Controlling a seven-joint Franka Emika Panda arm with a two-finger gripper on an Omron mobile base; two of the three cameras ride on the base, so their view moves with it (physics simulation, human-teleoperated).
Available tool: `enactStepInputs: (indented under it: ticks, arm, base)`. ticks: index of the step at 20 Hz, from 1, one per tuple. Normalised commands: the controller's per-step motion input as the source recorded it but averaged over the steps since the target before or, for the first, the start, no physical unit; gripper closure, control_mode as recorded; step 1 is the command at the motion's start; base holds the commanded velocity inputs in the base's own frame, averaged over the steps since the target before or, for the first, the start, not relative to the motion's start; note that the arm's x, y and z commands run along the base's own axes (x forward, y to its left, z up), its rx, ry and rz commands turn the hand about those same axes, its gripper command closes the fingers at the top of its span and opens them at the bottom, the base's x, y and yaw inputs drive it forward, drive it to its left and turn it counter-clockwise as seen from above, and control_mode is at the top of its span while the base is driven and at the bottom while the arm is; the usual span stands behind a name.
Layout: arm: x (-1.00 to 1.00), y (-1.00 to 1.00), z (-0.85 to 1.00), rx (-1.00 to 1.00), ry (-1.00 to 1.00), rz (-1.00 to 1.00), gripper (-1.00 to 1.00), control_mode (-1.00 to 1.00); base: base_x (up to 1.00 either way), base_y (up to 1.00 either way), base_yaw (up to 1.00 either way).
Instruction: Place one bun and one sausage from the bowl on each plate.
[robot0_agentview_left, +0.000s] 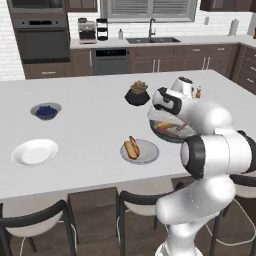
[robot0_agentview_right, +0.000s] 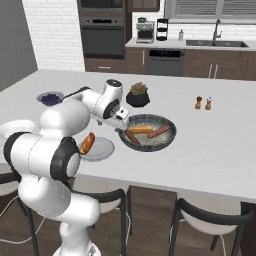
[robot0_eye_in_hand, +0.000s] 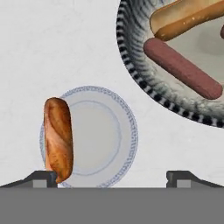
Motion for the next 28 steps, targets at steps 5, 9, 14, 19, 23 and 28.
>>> enactStepInputs:
  ticks: [5,9,14,19,23,28]
  arm:
    - [0.10,-0.82,-0.09,0.04,0.04,0.41,-1.00,-1.00]
    - [0.39,-0.61,-0.36,0.00,0.07,0.46,-1.00,-1.00]
    - [0.35,-0.20,-0.45,0.00,0.02,0.32,-1.00,-1.00]
    - [0.76,0.00,-0.38,-0.02,0.05,-0.02,-1.00,-1.00]
    - [0.74,-0.06,-0.25,0.00,0.00,-0.04,-1.00,-1.00]
    - [0.16,0.02,-0.49,0.00,0.00,-0.01,-1.00,-1.00]
  base:
    - [0.00,0.00,0.00]
    - [0.00,0.00,0.00]
    - [0.00,0.00,0.00]
    - [0.00,0.00,0.00]
    - [0.00,0.00,0.00]
    - [0.00,0.00,0.00]
